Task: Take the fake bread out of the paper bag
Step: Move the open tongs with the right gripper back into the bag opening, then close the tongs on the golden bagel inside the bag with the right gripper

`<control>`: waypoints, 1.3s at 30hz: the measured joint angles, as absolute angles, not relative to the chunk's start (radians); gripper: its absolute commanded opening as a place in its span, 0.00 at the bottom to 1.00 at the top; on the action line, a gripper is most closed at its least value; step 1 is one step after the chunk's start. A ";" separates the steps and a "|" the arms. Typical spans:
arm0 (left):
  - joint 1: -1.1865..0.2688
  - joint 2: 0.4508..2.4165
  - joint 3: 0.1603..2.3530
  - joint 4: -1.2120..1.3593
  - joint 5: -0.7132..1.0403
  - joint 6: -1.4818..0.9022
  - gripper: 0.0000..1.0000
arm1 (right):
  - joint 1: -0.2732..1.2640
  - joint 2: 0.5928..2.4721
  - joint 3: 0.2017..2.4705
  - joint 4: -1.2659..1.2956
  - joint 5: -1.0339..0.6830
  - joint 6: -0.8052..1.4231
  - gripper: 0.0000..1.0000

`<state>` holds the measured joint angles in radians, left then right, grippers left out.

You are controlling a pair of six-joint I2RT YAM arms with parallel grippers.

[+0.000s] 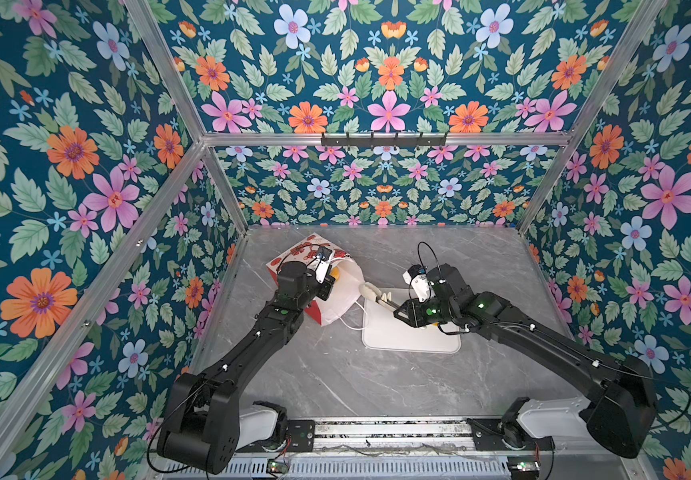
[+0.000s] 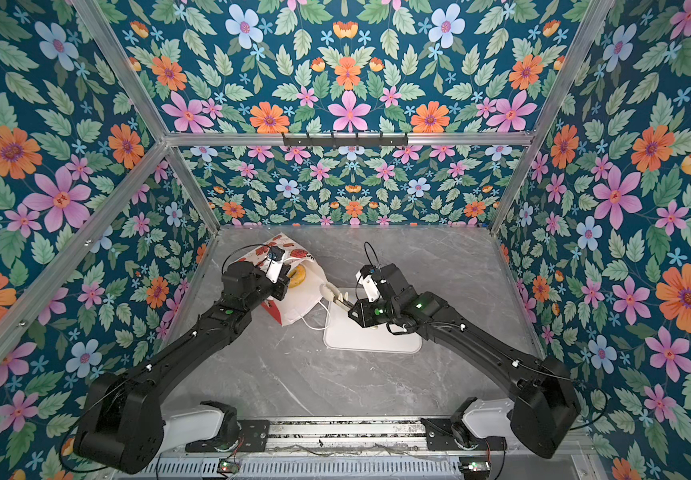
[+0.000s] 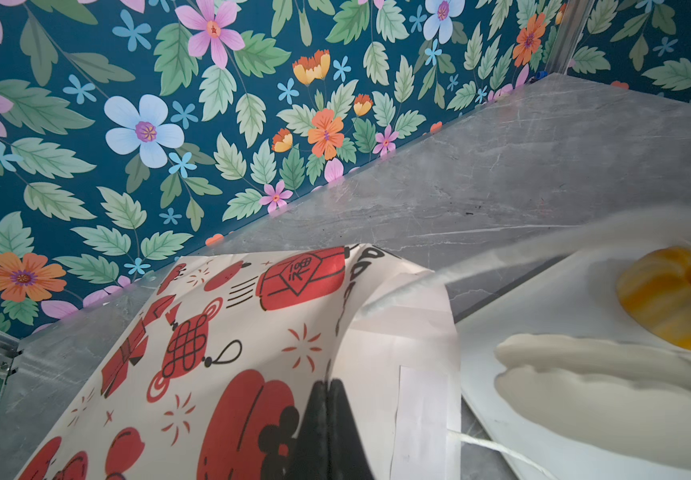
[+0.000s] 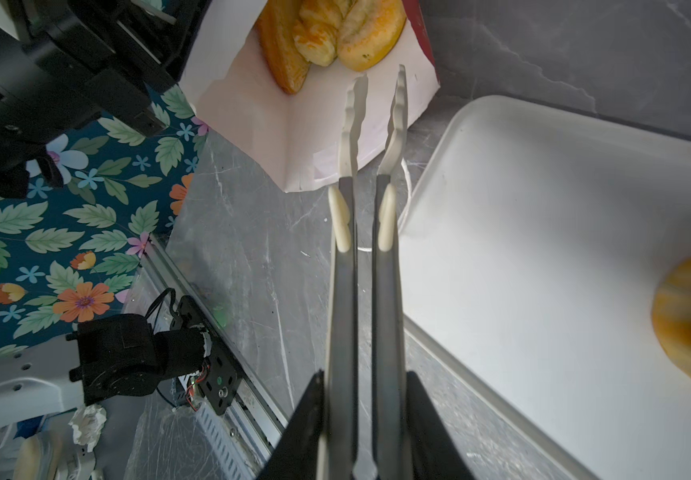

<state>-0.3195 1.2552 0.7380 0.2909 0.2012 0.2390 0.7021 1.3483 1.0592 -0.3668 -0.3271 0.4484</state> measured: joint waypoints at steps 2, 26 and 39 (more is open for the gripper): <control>-0.319 1.257 0.740 0.289 0.201 0.239 0.00 | 0.703 1.375 1.065 -0.328 -0.339 0.449 0.27; -0.329 1.266 0.770 0.254 0.216 0.232 0.00 | 0.724 1.777 1.315 -0.194 -0.361 0.450 0.35; -0.329 1.267 0.770 0.253 0.223 0.234 0.00 | 0.701 1.889 1.423 -0.209 -0.310 0.468 0.37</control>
